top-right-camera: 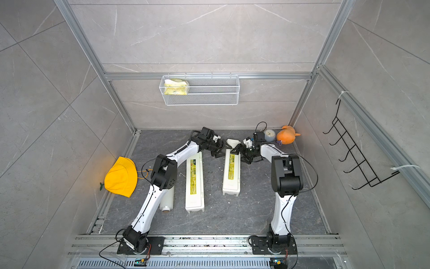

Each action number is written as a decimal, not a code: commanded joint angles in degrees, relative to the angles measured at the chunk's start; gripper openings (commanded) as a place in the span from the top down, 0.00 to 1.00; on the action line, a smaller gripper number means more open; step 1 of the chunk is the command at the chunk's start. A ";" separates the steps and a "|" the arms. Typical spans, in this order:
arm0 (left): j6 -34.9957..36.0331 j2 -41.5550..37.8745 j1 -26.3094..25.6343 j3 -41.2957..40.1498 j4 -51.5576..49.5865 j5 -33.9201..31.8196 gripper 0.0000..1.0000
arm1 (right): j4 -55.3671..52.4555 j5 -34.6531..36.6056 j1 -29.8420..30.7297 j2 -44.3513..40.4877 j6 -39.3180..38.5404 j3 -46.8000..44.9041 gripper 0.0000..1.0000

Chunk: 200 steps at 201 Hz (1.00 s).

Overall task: Put plastic wrap rolls into dispensers
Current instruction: Close the lid on the plastic wrap cutting box.

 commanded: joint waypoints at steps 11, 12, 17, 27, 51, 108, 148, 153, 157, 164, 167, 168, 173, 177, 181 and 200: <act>-2.29 0.83 -3.40 -0.82 0.48 2.14 0.39 | 3.32 -3.16 1.65 0.86 1.01 -1.77 0.17; -2.25 0.74 -3.41 -1.02 0.42 2.07 0.40 | 3.32 -3.06 1.64 0.86 1.04 -1.86 0.17; -2.14 -0.10 -3.54 -2.63 0.53 1.83 0.43 | 3.23 -2.95 1.66 0.79 0.96 -2.14 0.18; -2.05 -1.54 -3.82 -5.53 0.75 1.40 0.45 | 3.25 -2.87 1.64 0.74 0.66 -3.00 0.18; -1.39 -3.09 -5.11 -9.55 0.12 1.10 0.47 | 3.36 -2.26 1.75 1.08 0.50 -4.84 0.20; -0.32 -6.30 -7.68 -18.12 -1.29 -0.26 0.52 | -1.65 4.13 2.22 -1.02 -3.54 -7.14 0.21; -1.17 -11.20 -7.41 -23.19 1.35 -0.66 0.45 | -9.89 15.65 2.73 -5.54 -7.48 -5.42 0.02; -1.04 -11.69 -7.08 -23.17 1.33 -0.82 0.44 | -10.49 16.73 2.83 -6.38 -7.69 -5.46 0.01; -1.00 -12.20 -6.82 -23.18 1.40 -0.95 0.43 | -10.88 17.52 2.92 -7.02 -7.83 -5.54 0.00; -1.02 -13.09 -6.27 -23.10 1.72 -1.03 0.43 | -11.79 19.10 3.18 -8.05 -8.01 -5.49 0.00; -1.05 -13.40 -6.10 -23.14 1.74 -1.07 0.42 | -12.29 19.67 3.36 -8.41 -8.13 -5.42 0.00; -1.02 -13.58 -6.03 -23.08 1.76 -1.12 0.42 | -12.46 19.82 3.46 -8.49 -8.19 -5.35 0.00; -1.04 -14.30 -5.69 -23.01 1.86 -1.35 0.42 | -13.16 20.68 3.95 -9.12 -8.52 -5.18 0.00; -1.05 -14.69 -5.44 -23.03 2.06 -1.41 0.42 | -13.92 21.51 4.35 -9.53 -8.73 -4.88 0.00; -1.00 -14.82 -5.15 -23.01 2.26 -1.51 0.42 | -14.70 22.56 4.92 -9.93 -8.92 -4.61 0.00; -1.79 -19.33 -4.26 -23.50 3.29 -2.71 0.42 | -17.44 27.82 7.69 -11.54 -8.90 -3.39 0.00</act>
